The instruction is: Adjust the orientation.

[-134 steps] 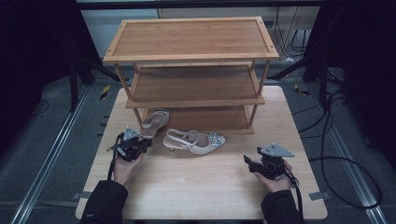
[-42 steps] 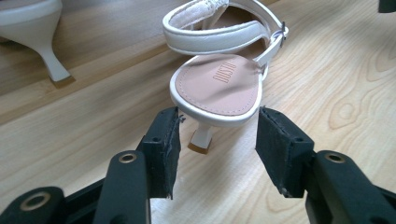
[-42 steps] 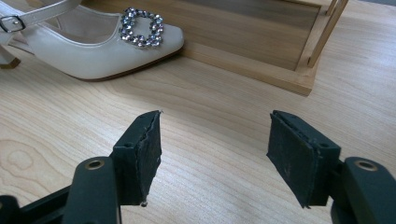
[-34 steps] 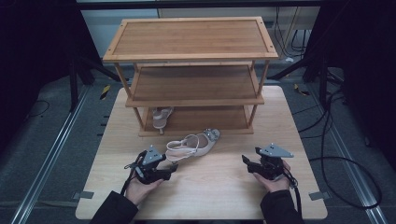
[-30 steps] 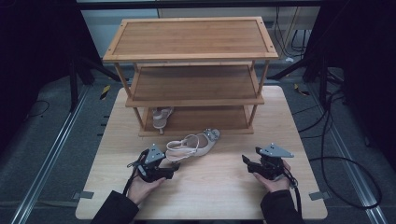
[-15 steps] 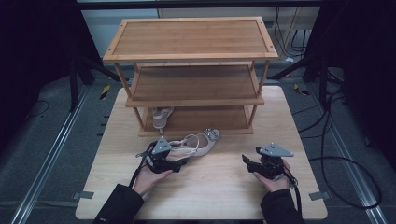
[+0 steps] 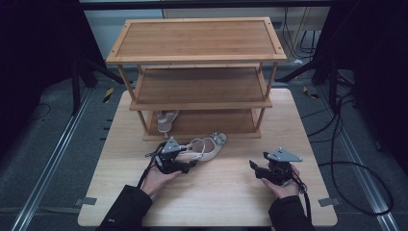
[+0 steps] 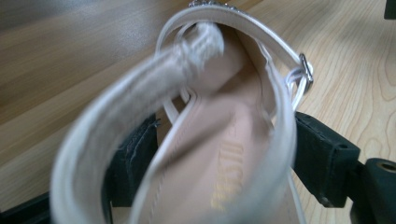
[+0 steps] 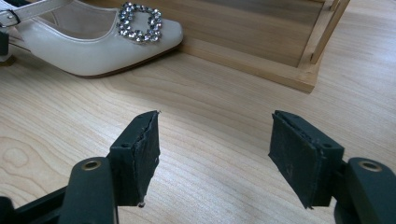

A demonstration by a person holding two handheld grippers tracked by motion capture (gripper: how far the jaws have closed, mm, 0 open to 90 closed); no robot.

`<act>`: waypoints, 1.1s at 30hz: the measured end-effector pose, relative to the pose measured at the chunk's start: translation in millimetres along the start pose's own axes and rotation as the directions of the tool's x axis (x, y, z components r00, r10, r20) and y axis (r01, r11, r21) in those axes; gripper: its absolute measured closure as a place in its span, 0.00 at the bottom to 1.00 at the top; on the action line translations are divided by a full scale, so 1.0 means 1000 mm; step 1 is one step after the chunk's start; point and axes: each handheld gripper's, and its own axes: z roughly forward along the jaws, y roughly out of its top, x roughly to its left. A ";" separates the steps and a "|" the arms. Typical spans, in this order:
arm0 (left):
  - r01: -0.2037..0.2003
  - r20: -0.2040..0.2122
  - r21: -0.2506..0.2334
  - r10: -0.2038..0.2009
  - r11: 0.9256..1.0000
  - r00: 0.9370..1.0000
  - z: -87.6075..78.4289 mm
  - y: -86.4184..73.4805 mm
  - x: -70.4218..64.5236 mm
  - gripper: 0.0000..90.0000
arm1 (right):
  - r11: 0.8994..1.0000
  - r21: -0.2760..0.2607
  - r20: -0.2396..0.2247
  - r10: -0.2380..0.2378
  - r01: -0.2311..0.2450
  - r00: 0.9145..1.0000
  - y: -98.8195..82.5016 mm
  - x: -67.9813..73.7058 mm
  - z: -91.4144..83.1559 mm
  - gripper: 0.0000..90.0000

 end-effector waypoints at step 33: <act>0.067 -0.044 -0.068 -0.070 0.995 0.997 -0.039 0.007 -0.004 0.45 | 1.000 -0.004 0.004 0.005 -0.005 1.000 -0.002 -0.001 -0.002 0.38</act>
